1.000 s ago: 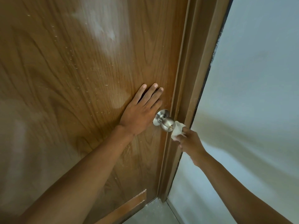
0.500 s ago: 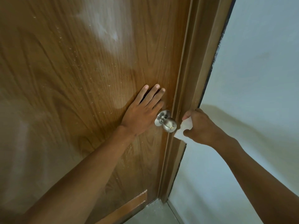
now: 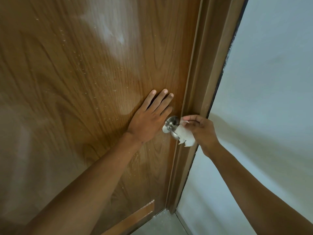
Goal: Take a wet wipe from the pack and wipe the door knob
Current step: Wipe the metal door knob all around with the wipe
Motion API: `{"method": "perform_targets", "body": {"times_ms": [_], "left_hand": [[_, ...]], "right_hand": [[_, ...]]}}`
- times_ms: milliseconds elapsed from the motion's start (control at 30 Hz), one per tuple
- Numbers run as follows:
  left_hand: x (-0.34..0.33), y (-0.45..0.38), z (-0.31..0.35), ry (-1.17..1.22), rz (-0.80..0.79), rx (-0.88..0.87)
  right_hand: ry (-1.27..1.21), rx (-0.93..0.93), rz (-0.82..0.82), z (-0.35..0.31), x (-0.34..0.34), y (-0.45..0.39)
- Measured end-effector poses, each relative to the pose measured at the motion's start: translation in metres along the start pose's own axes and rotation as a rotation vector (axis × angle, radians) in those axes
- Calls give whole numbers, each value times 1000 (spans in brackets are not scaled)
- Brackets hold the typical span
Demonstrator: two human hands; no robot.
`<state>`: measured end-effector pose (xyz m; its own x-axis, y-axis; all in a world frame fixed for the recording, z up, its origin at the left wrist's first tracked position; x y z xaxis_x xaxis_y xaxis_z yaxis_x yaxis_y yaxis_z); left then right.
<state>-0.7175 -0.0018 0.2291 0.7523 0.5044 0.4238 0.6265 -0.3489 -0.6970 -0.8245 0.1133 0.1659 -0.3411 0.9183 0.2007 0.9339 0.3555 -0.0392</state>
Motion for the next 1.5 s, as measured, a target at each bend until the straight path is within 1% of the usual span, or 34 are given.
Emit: {"method": "perform_targets", "body": {"times_ms": [67, 133, 267, 333, 433, 533, 567, 633, 667, 700, 767, 833, 867, 900, 1000, 1033, 1100, 1167, 1200, 1267, 1333, 1400, 1433, 1500], "left_hand": [[-1, 1, 1, -2, -4, 1], [-3, 1, 1, -3, -5, 3], [-7, 1, 1, -13, -18, 5], [-7, 1, 2, -15, -17, 5], [-6, 1, 2, -18, -8, 5], [-4, 0, 2, -18, -11, -3], [-4, 0, 2, -20, -12, -5], [-5, 0, 3, -25, -7, -2], [-5, 0, 2, -26, -6, -2], [-5, 1, 2, -25, -7, -1], [-5, 1, 1, -23, -5, -2], [-3, 1, 2, -15, 1, -3], [-3, 1, 3, -17, 2, -6], [-3, 0, 3, -23, 5, -8], [-4, 0, 3, -37, 8, -7], [-4, 0, 2, -37, 5, -6], [-4, 0, 2, -40, 0, -9], [-4, 0, 3, -38, -4, -16], [-3, 1, 3, -37, -2, -17], [-4, 0, 3, -40, 6, -17], [-4, 0, 3, -44, 5, -17], [-4, 0, 3, -43, -2, -17], [-3, 0, 2, -42, -3, -15], [-2, -1, 2, -33, 1, -11]], "right_hand": [[58, 25, 55, 5, -4, 2], [-26, 60, 53, 9, -11, 9], [-249, 39, -18, 25, -25, 21], [-324, 14, 30, 36, -25, 26], [-371, -19, 85, 56, -28, 37], [-524, -104, 113, 60, -34, 31], [-538, -126, 128, 58, -35, 26], [-473, -114, 162, 51, -38, 21], [-416, -65, 187, 47, -39, 24], [-334, 25, 217, 42, -39, 30], [-150, 277, 260, 31, -36, 46], [-31, 499, 241, 27, -33, 54], [-3, 562, 214, 24, -31, 51], [16, 576, 188, 22, -31, 46], [64, 520, 152, 12, -34, 26], [106, 552, 159, 7, -36, 24], [258, 748, 139, -4, -42, 31], [512, 1020, 84, -9, -50, 47], [632, 1126, 56, -5, -53, 52], [791, 1242, 10, 4, -53, 54], [840, 1273, -31, 8, -53, 51], [769, 1219, -18, 4, -53, 48], [680, 1138, 12, 0, -52, 46], [454, 896, 81, -4, -47, 38]]}}
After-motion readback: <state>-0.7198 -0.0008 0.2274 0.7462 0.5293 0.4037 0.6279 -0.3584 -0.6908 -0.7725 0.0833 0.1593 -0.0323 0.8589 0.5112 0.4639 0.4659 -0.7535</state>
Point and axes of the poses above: each hand's wrist, its own y-axis away from the middle knuckle, its own x-axis out of the back of the hand, z = x × y, the point moved 8 cm from there along -y, towards the middle knuckle, and after that the axes turned 7 degrees about z, right-handed, at the moved point
